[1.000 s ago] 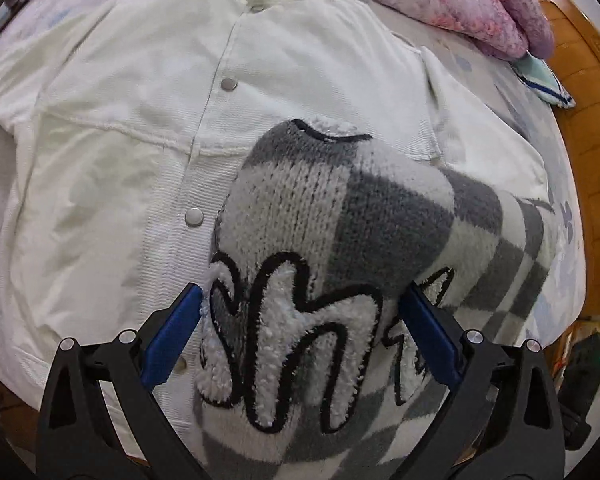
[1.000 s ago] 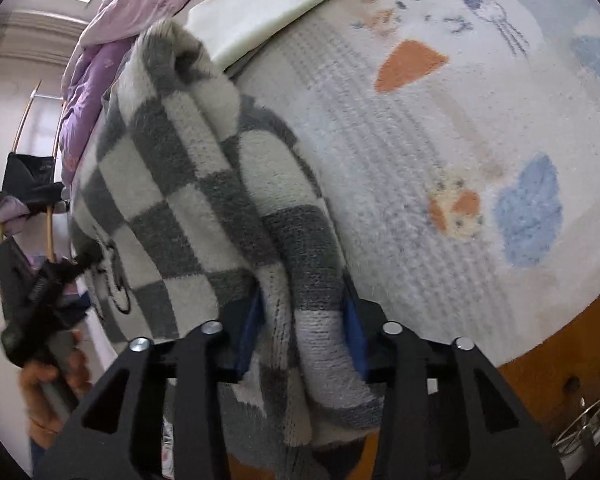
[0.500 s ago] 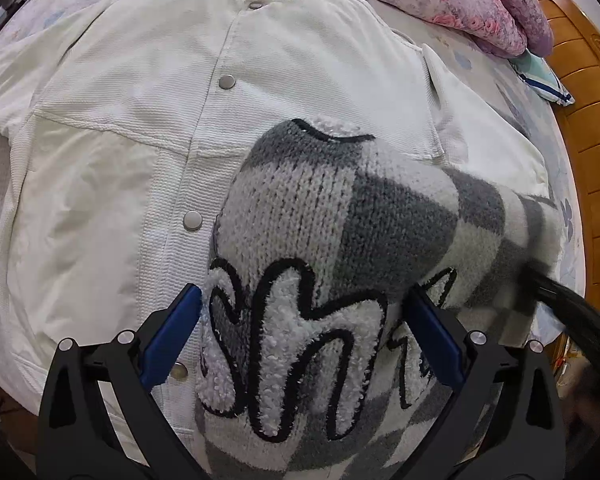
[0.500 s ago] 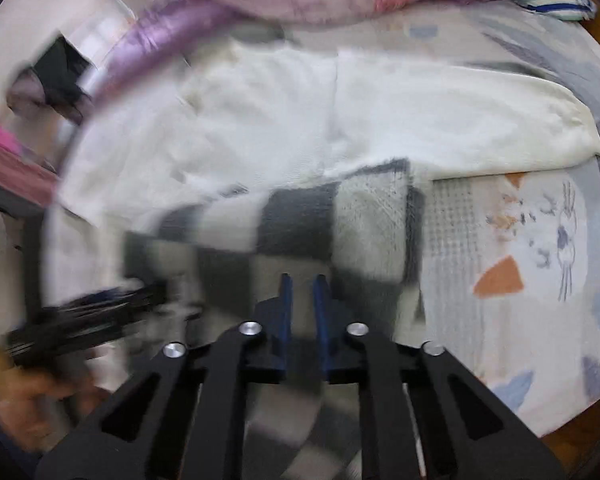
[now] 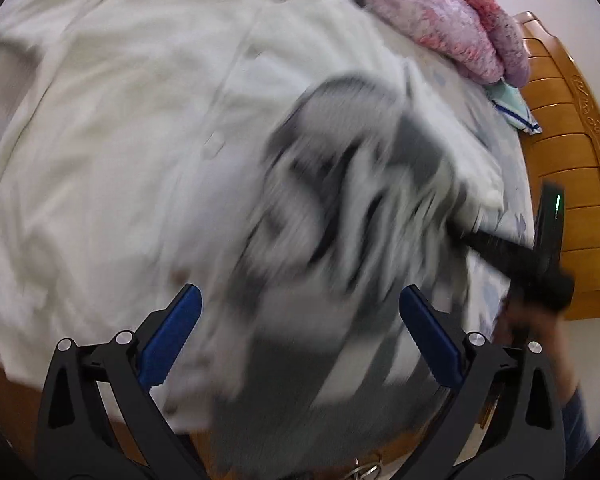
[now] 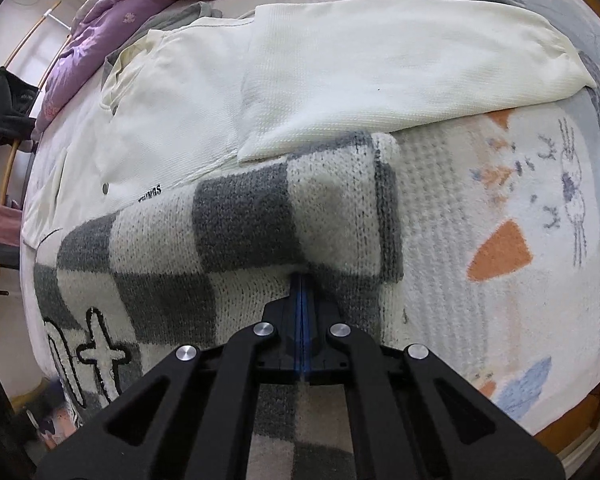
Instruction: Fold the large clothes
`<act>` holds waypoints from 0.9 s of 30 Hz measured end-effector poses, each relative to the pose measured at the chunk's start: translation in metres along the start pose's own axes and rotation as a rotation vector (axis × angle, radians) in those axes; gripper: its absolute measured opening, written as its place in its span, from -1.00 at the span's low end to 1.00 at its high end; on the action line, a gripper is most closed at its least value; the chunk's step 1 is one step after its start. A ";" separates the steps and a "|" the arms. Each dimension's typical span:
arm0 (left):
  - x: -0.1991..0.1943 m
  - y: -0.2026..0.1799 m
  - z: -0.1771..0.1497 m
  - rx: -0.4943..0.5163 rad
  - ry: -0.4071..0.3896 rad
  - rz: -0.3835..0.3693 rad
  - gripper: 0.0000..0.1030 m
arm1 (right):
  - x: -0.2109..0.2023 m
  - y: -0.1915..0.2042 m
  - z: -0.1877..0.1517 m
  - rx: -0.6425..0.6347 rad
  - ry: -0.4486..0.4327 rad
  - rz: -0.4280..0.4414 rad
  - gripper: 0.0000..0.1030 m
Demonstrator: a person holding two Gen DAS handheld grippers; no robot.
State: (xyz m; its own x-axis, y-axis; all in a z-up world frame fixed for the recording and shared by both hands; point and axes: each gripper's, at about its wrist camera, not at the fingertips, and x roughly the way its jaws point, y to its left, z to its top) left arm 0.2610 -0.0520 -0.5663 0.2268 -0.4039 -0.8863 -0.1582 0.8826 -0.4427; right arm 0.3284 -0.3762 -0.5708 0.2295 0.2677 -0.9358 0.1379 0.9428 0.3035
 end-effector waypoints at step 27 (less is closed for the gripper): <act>0.011 0.006 -0.028 -0.064 0.256 -0.129 -0.41 | -0.044 -0.107 -0.230 0.800 -0.046 0.500 0.36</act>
State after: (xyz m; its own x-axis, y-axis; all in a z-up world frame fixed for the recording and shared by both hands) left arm 0.2352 -0.0582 -0.5820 -0.0001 -0.5663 -0.8242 -0.2065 0.8065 -0.5541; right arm 0.0823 -0.4435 -0.6033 0.4765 0.5800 -0.6607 0.6297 0.2994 0.7169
